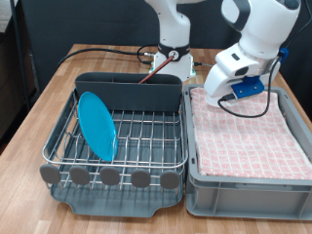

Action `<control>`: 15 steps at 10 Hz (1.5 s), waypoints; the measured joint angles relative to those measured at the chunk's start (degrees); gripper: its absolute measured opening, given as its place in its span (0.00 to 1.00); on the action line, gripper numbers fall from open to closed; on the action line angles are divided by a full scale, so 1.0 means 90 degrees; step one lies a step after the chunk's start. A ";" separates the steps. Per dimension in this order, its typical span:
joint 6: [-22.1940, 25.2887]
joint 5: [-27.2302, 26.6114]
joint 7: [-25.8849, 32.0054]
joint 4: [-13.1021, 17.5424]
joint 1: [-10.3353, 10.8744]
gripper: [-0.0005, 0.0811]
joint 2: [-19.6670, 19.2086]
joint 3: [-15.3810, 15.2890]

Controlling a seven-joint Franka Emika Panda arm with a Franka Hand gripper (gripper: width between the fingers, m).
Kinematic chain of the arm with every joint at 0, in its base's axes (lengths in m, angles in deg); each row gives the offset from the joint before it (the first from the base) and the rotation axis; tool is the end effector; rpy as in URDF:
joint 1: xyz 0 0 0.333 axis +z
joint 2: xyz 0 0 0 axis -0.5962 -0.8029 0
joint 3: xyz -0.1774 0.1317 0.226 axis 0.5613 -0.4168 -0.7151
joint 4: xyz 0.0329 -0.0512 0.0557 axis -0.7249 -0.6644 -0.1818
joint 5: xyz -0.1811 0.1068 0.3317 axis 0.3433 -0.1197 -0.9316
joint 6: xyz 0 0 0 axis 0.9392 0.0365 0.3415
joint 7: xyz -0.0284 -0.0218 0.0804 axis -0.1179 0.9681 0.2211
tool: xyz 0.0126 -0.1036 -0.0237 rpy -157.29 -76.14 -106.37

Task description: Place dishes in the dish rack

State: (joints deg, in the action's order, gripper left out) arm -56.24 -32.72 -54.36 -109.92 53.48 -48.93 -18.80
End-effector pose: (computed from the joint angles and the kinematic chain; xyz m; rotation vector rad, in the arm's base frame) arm 0.4511 0.1648 0.2799 2.9105 -0.3526 -0.2499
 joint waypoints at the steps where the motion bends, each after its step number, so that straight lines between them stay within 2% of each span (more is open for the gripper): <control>1: 0.0158 -0.0053 0.0000 0.0078 0.0000 0.10 0.0110 0.0004; 6: 0.0783 -0.0146 0.0003 0.0495 -0.0008 0.10 0.0496 0.0125; 10: 0.0928 -0.0226 -0.0004 0.0661 -0.0007 0.10 0.0484 0.0201; 12: 0.0938 -0.0202 -0.0025 0.1056 -0.0061 0.10 0.0210 0.0363; 15: 0.1184 -0.0194 -0.0037 0.1891 -0.0178 0.10 -0.0396 0.0606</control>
State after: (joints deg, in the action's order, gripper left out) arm -45.58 -34.47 -54.69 -92.90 51.88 -52.50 -13.35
